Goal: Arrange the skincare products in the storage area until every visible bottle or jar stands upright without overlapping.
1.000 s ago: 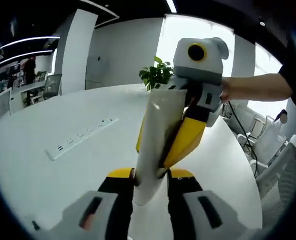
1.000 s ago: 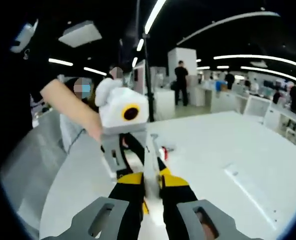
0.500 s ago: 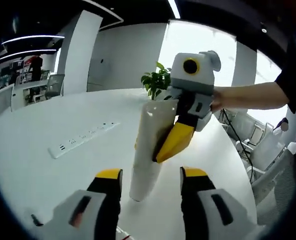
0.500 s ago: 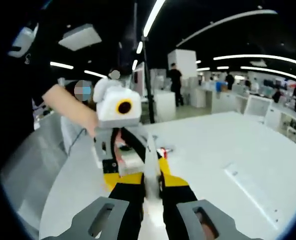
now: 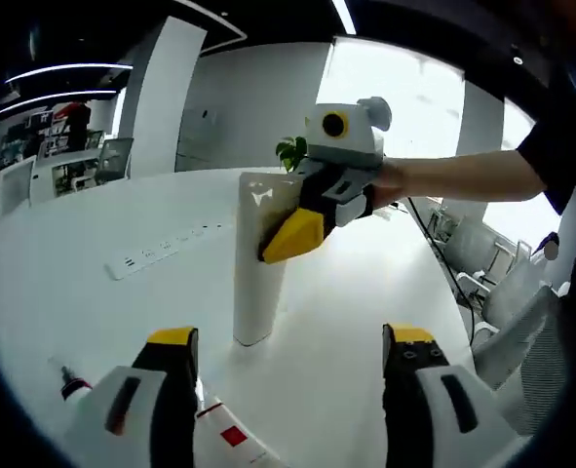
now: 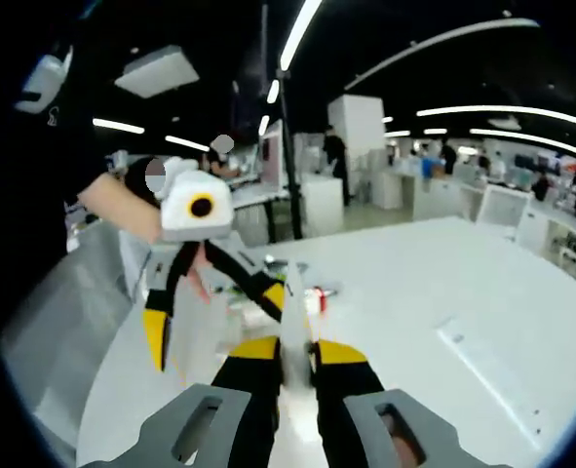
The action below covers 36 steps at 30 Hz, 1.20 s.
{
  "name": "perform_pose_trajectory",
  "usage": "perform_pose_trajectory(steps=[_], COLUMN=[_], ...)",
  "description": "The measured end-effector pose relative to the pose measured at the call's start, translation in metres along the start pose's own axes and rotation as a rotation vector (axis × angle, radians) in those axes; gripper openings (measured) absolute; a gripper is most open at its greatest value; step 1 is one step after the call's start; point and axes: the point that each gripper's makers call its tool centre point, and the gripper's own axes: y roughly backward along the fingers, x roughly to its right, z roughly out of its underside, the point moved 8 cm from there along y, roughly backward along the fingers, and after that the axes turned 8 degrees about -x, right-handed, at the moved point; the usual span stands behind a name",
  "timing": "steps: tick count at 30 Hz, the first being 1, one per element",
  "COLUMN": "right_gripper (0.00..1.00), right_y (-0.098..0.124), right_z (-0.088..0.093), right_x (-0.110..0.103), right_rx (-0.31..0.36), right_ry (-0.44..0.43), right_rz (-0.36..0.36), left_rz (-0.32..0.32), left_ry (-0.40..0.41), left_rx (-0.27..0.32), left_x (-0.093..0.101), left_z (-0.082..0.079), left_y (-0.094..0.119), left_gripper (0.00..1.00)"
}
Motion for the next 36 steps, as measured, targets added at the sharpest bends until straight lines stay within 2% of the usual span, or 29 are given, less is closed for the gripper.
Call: perform_pose_trajectory(steps=[5,9,10,14,19,25,36], right_gripper=[0.06,0.06,0.06,0.06,0.07,0.07,0.13], right_y=[0.0,-0.001,-0.001,0.0,0.0,0.0,0.001], right_z=[-0.001,-0.001,-0.001,-0.001,0.0,0.0,-0.001], right_x=[-0.001,-0.001,-0.001,-0.001,0.0,0.0,-0.001], right_rx=[-0.007,-0.02,-0.019,-0.023,-0.01,-0.004,-0.015], right_ry=[0.011,0.024,0.024,0.034,-0.002,-0.032,-0.007], right_rz=[0.005,-0.001,0.001,0.007,0.007,0.011,0.018], left_rz=[-0.033,-0.048,-0.045,-0.09,-0.143,-0.157,-0.133], left_ry=[-0.008,0.02,0.056,0.088,0.14,0.159,0.154], left_rx=[-0.012,-0.003,0.003,0.028,0.018,-0.008,0.011], left_x=[0.008,0.017,0.021,0.026,0.03,0.031,0.035], left_z=[0.006,0.012,0.015,0.024,0.046,0.057,0.048], left_y=[0.015,0.03,0.036,0.058,0.081,0.084,0.07], left_gripper=[0.9,0.99,0.99,0.99,0.99,0.99,0.99])
